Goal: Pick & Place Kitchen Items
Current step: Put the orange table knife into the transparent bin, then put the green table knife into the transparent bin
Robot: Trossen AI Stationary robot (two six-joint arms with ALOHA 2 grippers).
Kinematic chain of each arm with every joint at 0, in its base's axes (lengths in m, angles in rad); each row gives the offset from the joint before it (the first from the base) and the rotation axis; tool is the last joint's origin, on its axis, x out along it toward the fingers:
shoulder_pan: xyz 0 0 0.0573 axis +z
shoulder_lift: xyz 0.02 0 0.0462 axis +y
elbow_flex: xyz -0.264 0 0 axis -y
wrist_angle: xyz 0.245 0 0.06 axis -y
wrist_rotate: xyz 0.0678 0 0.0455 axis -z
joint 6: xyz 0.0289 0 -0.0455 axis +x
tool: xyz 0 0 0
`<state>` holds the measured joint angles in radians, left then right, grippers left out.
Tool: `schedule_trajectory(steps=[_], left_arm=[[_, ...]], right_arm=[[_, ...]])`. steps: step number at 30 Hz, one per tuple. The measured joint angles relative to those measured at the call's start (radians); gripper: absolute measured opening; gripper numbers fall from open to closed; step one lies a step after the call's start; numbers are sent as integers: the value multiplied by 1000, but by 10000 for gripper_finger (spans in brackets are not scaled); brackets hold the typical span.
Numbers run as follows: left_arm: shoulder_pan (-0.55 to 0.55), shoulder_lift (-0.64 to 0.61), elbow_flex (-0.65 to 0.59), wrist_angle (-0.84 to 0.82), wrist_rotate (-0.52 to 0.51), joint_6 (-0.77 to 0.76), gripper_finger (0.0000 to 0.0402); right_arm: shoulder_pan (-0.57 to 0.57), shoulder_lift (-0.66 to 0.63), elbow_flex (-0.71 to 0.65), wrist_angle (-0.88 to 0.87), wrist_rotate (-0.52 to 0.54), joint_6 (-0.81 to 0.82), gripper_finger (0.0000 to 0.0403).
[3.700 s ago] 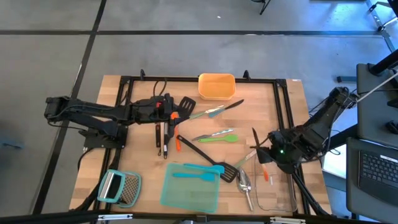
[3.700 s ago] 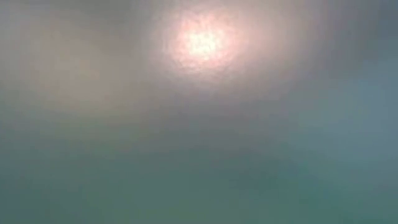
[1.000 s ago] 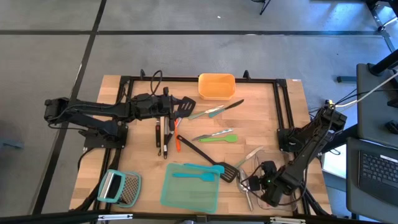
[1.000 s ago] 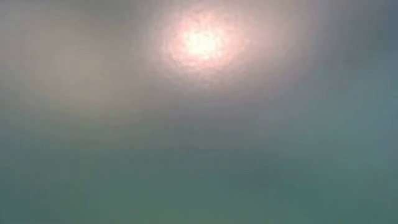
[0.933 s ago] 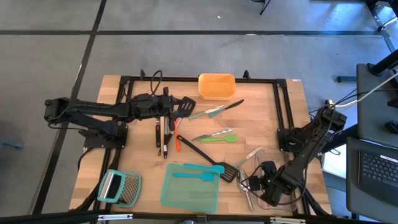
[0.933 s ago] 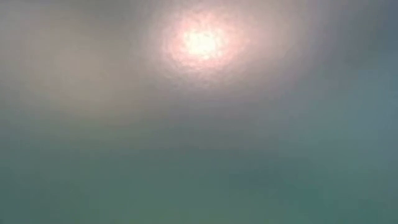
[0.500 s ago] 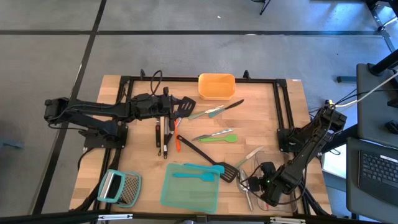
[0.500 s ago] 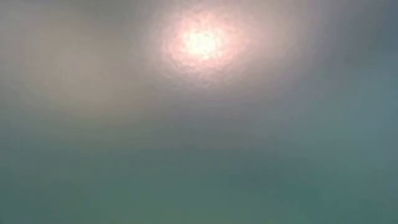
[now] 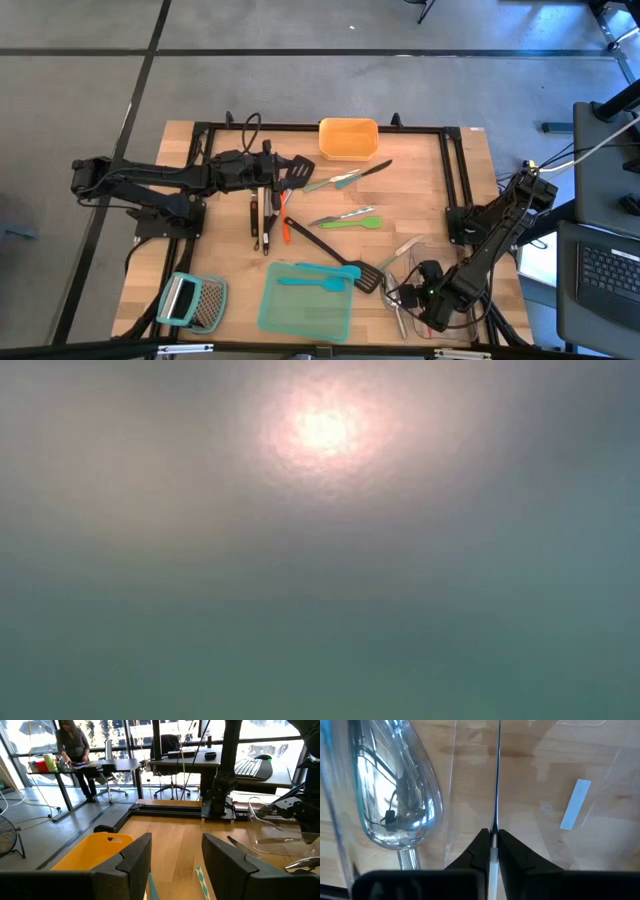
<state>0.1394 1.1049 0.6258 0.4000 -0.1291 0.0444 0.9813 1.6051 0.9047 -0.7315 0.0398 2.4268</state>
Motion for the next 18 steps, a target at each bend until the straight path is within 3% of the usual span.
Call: schedule_trajectory(steps=[12, 18], left_arm=[[0, 0, 0, 0, 0, 0, 169], [0, 0, 0, -5, 0, 0, 169]], right_arm=[[0, 0, 0, 4, -2, 0, 118], [-2, -2, 47, -38, -15, -55, 141]])
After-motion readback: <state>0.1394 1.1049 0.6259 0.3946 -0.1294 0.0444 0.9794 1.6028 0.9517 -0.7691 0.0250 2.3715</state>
